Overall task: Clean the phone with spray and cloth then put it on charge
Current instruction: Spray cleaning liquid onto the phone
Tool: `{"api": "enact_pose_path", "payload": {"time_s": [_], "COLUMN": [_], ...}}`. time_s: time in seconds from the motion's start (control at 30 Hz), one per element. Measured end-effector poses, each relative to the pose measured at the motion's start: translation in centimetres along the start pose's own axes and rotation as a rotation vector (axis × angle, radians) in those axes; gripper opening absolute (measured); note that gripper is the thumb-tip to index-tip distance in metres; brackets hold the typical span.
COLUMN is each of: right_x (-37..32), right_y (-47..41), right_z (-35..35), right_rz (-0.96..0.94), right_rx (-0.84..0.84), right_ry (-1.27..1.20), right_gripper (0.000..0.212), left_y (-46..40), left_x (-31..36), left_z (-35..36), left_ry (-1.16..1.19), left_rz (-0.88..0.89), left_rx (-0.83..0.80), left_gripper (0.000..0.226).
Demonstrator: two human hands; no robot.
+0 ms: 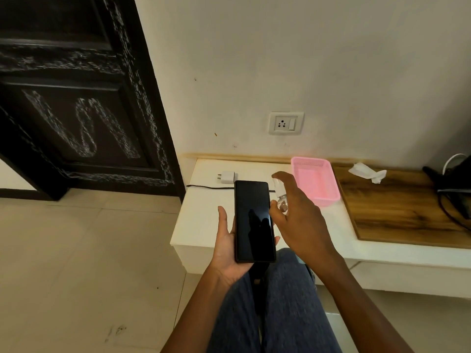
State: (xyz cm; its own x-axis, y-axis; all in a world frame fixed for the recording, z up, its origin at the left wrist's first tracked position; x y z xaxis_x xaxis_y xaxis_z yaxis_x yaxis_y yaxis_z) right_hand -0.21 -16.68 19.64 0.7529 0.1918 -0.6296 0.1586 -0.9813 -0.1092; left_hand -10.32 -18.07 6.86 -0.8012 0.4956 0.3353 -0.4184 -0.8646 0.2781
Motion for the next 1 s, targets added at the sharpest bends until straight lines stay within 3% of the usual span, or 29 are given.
{"api": "enact_pose_path", "payload": {"time_s": [0.33, 1.0], "right_x": [-0.5, 1.6], "right_y": [2.0, 6.5], "right_z": [-1.6, 1.6], "right_rz": [-0.091, -0.013], "right_rx": [0.029, -0.043], "right_ry": [-0.053, -0.037], "right_gripper": [0.053, 0.050], "left_y": [-0.5, -1.5], "left_x": [0.0, 1.4], "left_z": [-0.7, -1.2], "left_ry": [-0.025, 0.030], "left_rz": [0.003, 0.054], "left_rx": [-0.016, -0.093], "left_gripper": [0.090, 0.092]}}
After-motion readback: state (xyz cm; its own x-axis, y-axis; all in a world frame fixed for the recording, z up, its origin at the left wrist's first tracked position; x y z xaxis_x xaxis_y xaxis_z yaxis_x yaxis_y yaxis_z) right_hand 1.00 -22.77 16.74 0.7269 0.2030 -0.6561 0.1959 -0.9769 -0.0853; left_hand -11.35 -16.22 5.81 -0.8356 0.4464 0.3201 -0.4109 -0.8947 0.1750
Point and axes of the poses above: each hand's wrist, its own y-axis away from the middle knuckle, its own z-axis out of the palm, x = y × z, the point moved 6 cm from there along -y, towards the middle knuckle, and after that the axes turned 7 degrees about -x, right-handed, at the moved point
